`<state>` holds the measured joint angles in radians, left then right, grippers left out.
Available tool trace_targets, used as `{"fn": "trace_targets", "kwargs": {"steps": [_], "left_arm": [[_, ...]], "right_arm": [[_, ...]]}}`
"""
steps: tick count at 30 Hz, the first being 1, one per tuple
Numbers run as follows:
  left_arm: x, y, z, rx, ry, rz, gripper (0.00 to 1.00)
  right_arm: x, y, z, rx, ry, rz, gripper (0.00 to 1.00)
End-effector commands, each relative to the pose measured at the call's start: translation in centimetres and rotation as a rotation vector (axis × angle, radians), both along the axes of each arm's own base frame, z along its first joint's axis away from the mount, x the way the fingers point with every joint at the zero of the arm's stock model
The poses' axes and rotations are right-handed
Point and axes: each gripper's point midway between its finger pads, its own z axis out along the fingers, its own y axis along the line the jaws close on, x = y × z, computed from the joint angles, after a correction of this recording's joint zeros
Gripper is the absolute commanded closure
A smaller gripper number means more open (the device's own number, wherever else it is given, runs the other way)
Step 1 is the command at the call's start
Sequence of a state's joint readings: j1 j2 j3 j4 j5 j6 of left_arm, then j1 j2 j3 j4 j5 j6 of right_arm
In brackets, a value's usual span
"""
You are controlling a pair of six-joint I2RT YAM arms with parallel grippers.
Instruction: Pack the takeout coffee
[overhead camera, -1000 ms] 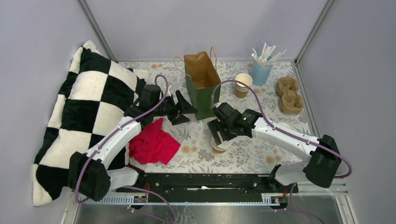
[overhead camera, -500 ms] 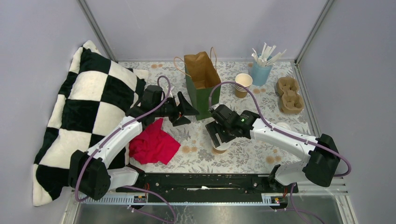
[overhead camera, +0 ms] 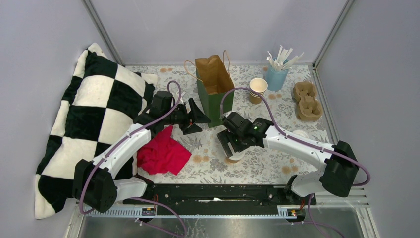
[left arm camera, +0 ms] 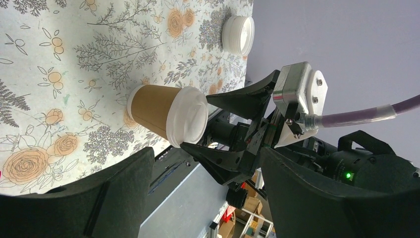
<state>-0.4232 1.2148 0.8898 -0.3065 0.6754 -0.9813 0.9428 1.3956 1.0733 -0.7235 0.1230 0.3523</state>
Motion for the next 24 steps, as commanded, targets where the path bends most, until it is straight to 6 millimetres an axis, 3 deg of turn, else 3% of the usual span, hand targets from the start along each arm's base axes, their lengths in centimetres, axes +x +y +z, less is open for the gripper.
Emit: {"fn": "trace_targets", "kwargs": {"steps": [1, 7, 10, 15, 19, 24], "left_arm": [[0.0, -0.3, 0.6, -0.012, -0.036, -0.025, 0.18], [0.0, -0.2, 0.4, -0.007, -0.035, -0.029, 0.17], [-0.1, -0.1, 0.1, 0.010, -0.035, -0.033, 0.14], [-1.1, -0.6, -0.5, 0.057, -0.054, -0.072, 0.12], [-2.7, -2.5, -1.7, 0.095, -0.065, -0.160, 0.13], [-5.5, -5.6, -4.3, 0.089, -0.006, -0.333, 0.20]], "right_arm": [[0.7, 0.6, 0.8, 0.002, -0.039, -0.003, 0.10], [0.7, 0.8, 1.7, 0.014, -0.043, -0.003, 0.07], [0.8, 1.1, 4.0, 0.060, -0.068, -0.017, 0.01], [0.5, 0.2, 7.4, 0.129, -0.101, -0.040, 0.00], [1.2, -2.4, 6.4, 0.311, 0.014, -0.133, 0.00], [1.1, -3.7, 5.0, 0.633, 0.186, -0.174, 0.08]]}}
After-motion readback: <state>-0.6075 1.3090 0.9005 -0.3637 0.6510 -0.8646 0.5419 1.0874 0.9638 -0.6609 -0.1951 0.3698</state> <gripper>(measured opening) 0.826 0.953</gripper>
